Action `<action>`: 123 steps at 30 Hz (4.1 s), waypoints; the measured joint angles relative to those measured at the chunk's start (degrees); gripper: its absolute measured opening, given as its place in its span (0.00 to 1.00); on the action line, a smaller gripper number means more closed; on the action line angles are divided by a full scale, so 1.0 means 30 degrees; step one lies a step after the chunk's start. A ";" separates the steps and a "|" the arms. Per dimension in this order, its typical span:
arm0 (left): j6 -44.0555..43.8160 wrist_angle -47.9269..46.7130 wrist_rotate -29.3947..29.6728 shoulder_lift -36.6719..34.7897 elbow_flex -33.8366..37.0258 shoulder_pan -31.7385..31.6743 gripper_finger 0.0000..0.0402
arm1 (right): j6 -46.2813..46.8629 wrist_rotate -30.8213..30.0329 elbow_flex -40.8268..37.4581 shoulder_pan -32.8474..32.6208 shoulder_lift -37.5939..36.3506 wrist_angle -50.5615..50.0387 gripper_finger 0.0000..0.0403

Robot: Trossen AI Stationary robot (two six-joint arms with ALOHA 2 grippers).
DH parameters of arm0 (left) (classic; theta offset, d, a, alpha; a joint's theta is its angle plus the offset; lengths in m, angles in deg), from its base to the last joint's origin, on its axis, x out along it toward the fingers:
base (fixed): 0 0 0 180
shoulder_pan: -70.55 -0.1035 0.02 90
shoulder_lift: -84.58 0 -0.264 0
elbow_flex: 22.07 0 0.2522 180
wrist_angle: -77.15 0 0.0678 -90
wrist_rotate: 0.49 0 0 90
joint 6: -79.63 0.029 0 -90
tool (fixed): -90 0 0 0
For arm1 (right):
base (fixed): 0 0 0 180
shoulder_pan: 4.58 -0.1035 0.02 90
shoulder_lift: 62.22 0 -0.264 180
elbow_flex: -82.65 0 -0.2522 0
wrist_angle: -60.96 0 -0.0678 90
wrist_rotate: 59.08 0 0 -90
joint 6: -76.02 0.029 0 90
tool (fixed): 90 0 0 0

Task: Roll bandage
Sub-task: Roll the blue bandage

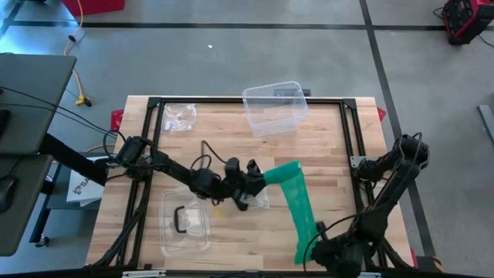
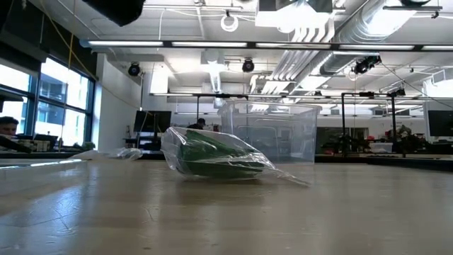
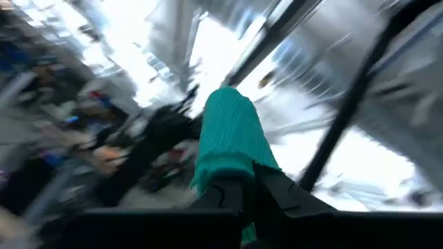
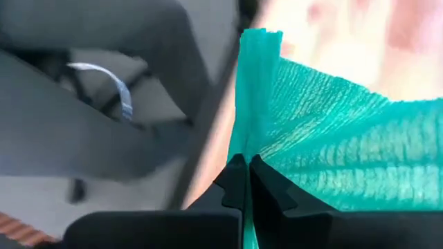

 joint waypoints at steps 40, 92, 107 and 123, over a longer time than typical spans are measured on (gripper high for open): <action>0.9085 -0.2388 0.1740 -0.5250 -0.1588 0.1138 0.01 | 0.8771 -0.0848 -0.6227 -0.4795 0.2063 0.7032 0.00; 0.7264 -0.8995 -0.3848 0.1776 -0.6784 0.7009 0.01 | 0.5167 -0.9089 -0.0328 0.2896 -0.7319 -1.5855 0.00; 0.7282 -1.0773 -0.0301 0.2234 -0.6790 0.4311 0.01 | 0.0212 -0.5910 -1.0239 0.3128 -0.2314 1.0521 0.04; 0.2363 -1.1284 0.0942 0.4772 -0.6790 0.4566 0.01 | 0.4952 -0.0546 -1.0214 0.3621 -0.3074 0.5372 0.62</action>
